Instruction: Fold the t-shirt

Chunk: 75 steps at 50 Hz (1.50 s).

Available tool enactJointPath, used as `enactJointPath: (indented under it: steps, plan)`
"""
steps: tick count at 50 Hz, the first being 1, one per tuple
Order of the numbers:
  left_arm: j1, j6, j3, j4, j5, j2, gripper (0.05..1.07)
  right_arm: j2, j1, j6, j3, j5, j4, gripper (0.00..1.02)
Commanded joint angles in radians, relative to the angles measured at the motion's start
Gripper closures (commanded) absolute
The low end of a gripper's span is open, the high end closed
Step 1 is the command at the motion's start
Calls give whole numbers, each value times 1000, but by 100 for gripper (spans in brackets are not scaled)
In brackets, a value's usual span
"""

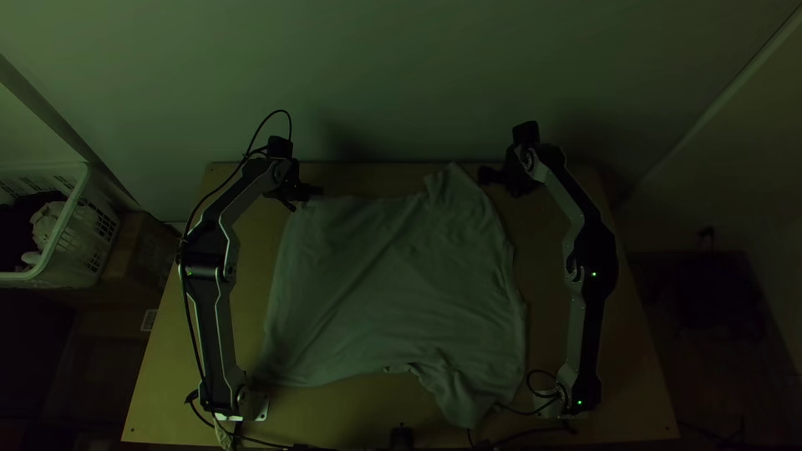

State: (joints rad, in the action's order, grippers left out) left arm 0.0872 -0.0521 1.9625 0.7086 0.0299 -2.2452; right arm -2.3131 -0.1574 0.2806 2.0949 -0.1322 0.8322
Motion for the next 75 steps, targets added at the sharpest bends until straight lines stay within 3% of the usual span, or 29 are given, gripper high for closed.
enactJointPath:
  steps: [1,14,20,33,36,40,47,75]
  plan:
    - [-23,-14,21,-14,-33,-5,105,-45,-14,15,47,-4,44,7]
    - [-44,-22,30,-11,-33,1,105,-86,-39,15,71,-4,45,18]
    - [-44,-20,30,-11,-33,6,105,-111,-47,17,94,-4,48,46]
    - [-33,-17,32,-11,-33,18,105,-154,-51,14,129,-3,50,49]
    - [-35,-18,32,-11,-33,22,105,-155,-51,14,128,0,50,67]
    - [-35,-22,32,-9,-33,29,105,-155,-50,8,131,23,47,100]
    - [-41,-22,32,2,-33,38,105,-154,-45,9,129,69,47,100]
    - [-133,-28,36,34,-33,61,105,-55,16,-12,47,126,50,100]
